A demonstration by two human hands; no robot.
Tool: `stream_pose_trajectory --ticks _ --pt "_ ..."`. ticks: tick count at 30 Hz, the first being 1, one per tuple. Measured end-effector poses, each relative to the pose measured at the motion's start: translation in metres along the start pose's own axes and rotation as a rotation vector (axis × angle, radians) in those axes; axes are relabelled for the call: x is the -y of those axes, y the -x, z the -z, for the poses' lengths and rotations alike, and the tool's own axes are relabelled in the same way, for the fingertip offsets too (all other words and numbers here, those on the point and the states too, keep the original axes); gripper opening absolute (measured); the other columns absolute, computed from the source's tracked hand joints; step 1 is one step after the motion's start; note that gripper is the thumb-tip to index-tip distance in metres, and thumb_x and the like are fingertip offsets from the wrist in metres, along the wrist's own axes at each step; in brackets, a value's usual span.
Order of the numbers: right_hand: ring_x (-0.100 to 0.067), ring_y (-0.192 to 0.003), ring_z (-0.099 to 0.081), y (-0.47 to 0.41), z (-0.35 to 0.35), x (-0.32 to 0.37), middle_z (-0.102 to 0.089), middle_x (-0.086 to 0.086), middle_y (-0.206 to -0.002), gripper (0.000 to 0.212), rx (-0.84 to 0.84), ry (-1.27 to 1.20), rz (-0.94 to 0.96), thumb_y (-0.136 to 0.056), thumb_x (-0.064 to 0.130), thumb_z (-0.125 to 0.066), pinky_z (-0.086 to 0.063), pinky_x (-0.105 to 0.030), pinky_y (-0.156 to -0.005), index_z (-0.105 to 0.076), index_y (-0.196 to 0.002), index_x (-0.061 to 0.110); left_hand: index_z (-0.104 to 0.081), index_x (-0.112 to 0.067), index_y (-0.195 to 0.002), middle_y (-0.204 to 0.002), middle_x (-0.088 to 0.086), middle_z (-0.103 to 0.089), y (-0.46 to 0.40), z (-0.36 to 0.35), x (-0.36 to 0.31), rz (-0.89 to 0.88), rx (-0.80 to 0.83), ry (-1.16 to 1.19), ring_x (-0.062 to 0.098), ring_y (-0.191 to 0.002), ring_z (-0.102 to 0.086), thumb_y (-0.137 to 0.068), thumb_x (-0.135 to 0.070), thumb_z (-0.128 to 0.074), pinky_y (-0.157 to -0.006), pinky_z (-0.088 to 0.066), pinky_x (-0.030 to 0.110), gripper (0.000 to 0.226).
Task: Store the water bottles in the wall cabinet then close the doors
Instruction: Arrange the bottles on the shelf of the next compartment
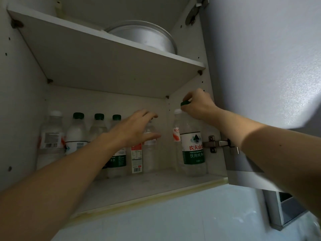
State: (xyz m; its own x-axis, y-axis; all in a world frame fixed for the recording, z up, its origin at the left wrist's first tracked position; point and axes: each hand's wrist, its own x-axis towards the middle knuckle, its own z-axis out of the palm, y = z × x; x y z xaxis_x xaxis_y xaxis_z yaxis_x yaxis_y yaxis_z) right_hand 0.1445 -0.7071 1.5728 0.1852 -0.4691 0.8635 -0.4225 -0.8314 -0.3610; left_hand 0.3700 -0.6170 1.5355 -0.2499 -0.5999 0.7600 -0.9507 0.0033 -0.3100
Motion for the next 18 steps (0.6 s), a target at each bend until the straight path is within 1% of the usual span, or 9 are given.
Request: stream_pose_trajectory --ticks 3,5,6,9,11,13,14,16,18 --pt "-0.029 -0.114 -0.060 0.008 0.004 0.006 -0.061 -0.017 -0.125 0.033 0.000 -0.100 0.041 -0.093 0.011 -0.069 -0.053 -0.035 -0.093 -0.064 -0.126 0.008 -0.041 -0.028 -0.147 -0.134 -0.007 -0.052 0.005 0.005 -0.013 0.091 0.029 0.200 0.002 -0.111 -0.051 -0.073 -0.080 -0.054 -0.091 -0.050 0.027 0.091" --pt "-0.027 -0.110 -0.063 0.013 0.004 0.008 -0.063 -0.016 -0.124 0.033 -0.014 -0.167 0.060 -0.093 0.013 -0.069 -0.054 -0.030 -0.085 -0.065 -0.126 0.010 -0.040 -0.028 -0.148 -0.129 -0.008 -0.056 0.009 0.011 -0.027 0.164 0.019 0.410 0.000 -0.105 -0.055 -0.063 -0.087 -0.054 -0.080 -0.049 0.020 0.104" --pt "-0.026 -0.108 -0.064 0.014 0.004 0.011 -0.064 -0.014 -0.123 0.033 -0.021 -0.203 0.076 -0.094 0.014 -0.069 -0.054 -0.027 -0.081 -0.065 -0.126 0.010 -0.036 -0.029 -0.150 -0.129 -0.008 -0.056 0.010 0.015 -0.033 0.200 0.022 0.511 0.000 -0.105 -0.056 -0.060 -0.088 -0.057 -0.078 -0.050 0.020 0.109" --pt "-0.020 -0.104 -0.066 0.014 0.003 0.025 -0.066 -0.010 -0.121 0.033 -0.021 -0.340 0.112 -0.094 0.017 -0.069 -0.054 -0.023 -0.075 -0.064 -0.126 0.013 -0.019 -0.037 -0.156 -0.135 -0.004 -0.053 0.015 0.028 -0.050 0.291 0.081 0.751 0.006 -0.109 -0.059 -0.057 -0.085 -0.071 -0.086 -0.054 0.030 0.122" --pt "-0.018 -0.101 -0.067 0.015 0.001 0.039 -0.066 -0.008 -0.119 0.035 -0.007 -0.429 0.113 -0.093 0.018 -0.070 -0.056 -0.024 -0.071 -0.063 -0.127 0.015 -0.007 -0.046 -0.156 -0.137 -0.001 -0.051 0.020 0.037 -0.058 0.344 0.082 0.847 0.014 -0.112 -0.062 -0.058 -0.074 -0.080 -0.092 -0.055 0.038 0.126" --pt "-0.017 -0.099 -0.068 0.016 -0.006 0.052 -0.067 -0.007 -0.118 0.035 0.019 -0.492 0.115 -0.093 0.019 -0.071 -0.060 -0.031 -0.078 -0.063 -0.126 0.016 0.001 -0.045 -0.156 -0.134 -0.001 -0.057 0.029 0.044 -0.061 0.384 0.059 0.912 0.012 -0.106 -0.067 -0.062 -0.058 -0.087 -0.089 -0.056 0.037 0.130" --pt "-0.018 -0.098 -0.068 0.018 -0.010 0.058 -0.067 -0.007 -0.117 0.034 0.035 -0.519 0.115 -0.092 0.019 -0.071 -0.061 -0.034 -0.080 -0.064 -0.126 0.017 0.003 -0.044 -0.157 -0.128 -0.004 -0.061 0.034 0.046 -0.060 0.399 0.048 0.937 0.010 -0.100 -0.070 -0.065 -0.048 -0.088 -0.086 -0.057 0.034 0.129" --pt "-0.019 -0.095 -0.069 0.024 -0.018 0.069 -0.068 -0.007 -0.115 0.034 0.067 -0.570 0.113 -0.092 0.019 -0.072 -0.062 -0.037 -0.081 -0.064 -0.125 0.016 -0.001 -0.041 -0.158 -0.115 -0.012 -0.063 0.048 0.050 -0.057 0.435 0.029 0.944 0.006 -0.094 -0.072 -0.075 -0.030 -0.087 -0.081 -0.059 0.029 0.120" --pt "-0.019 -0.095 -0.069 0.031 -0.027 0.078 -0.069 -0.007 -0.114 0.032 0.092 -0.595 0.132 -0.093 0.019 -0.071 -0.062 -0.037 -0.081 -0.065 -0.124 0.015 -0.016 -0.039 -0.156 -0.112 -0.014 -0.062 0.062 0.054 -0.054 0.468 0.001 0.918 0.004 -0.092 -0.072 -0.078 -0.024 -0.085 -0.074 -0.061 0.025 0.105"
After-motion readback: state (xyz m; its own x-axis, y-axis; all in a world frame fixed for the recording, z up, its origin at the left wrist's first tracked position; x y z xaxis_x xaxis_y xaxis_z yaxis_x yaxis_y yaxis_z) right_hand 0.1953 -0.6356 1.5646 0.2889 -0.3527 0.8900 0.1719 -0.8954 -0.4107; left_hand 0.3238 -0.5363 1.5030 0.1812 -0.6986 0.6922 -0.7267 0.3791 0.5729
